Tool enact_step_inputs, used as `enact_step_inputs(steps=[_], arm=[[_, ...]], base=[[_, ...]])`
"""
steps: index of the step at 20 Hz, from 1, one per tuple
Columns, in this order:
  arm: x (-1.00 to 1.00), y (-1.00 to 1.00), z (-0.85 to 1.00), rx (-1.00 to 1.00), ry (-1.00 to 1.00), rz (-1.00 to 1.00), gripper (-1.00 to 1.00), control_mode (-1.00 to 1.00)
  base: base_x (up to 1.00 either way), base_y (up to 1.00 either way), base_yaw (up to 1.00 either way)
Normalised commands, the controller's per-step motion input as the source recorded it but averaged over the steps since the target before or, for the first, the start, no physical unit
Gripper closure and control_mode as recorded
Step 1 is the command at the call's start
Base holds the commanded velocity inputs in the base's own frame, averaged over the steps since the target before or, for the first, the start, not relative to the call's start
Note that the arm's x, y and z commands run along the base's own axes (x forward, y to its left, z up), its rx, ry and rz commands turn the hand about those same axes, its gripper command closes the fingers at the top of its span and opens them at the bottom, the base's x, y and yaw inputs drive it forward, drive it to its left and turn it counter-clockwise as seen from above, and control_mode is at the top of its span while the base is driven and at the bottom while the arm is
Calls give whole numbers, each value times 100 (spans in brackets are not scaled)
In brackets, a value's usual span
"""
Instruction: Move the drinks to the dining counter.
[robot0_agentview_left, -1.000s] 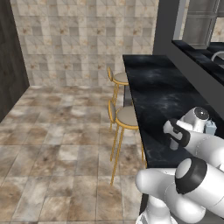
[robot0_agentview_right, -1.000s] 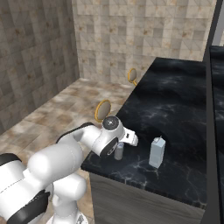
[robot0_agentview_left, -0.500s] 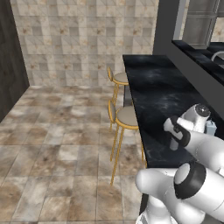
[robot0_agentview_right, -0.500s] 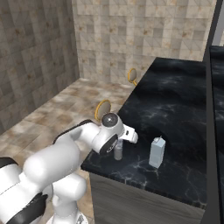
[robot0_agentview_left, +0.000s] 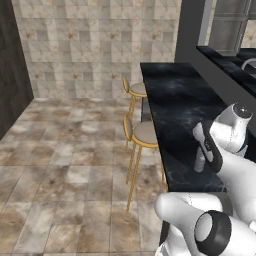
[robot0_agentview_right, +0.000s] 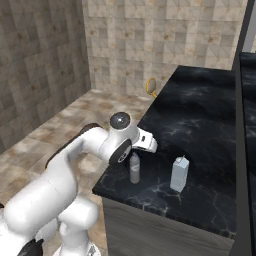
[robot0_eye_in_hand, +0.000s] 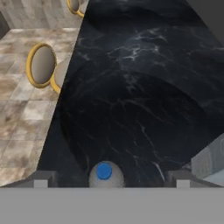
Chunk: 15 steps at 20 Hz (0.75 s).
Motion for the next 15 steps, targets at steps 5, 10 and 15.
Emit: enact_step_inputs(steps=[5,10,15], arm=[[-95,2,28,0,-7,-1,-100,-100],[-100,26,-21,-2,-19,0,-100,-100],[-100,43,-52,-2,-22,0,-100,-100]], base=[[0,0,0],[0,0,0],[0,0,0]])
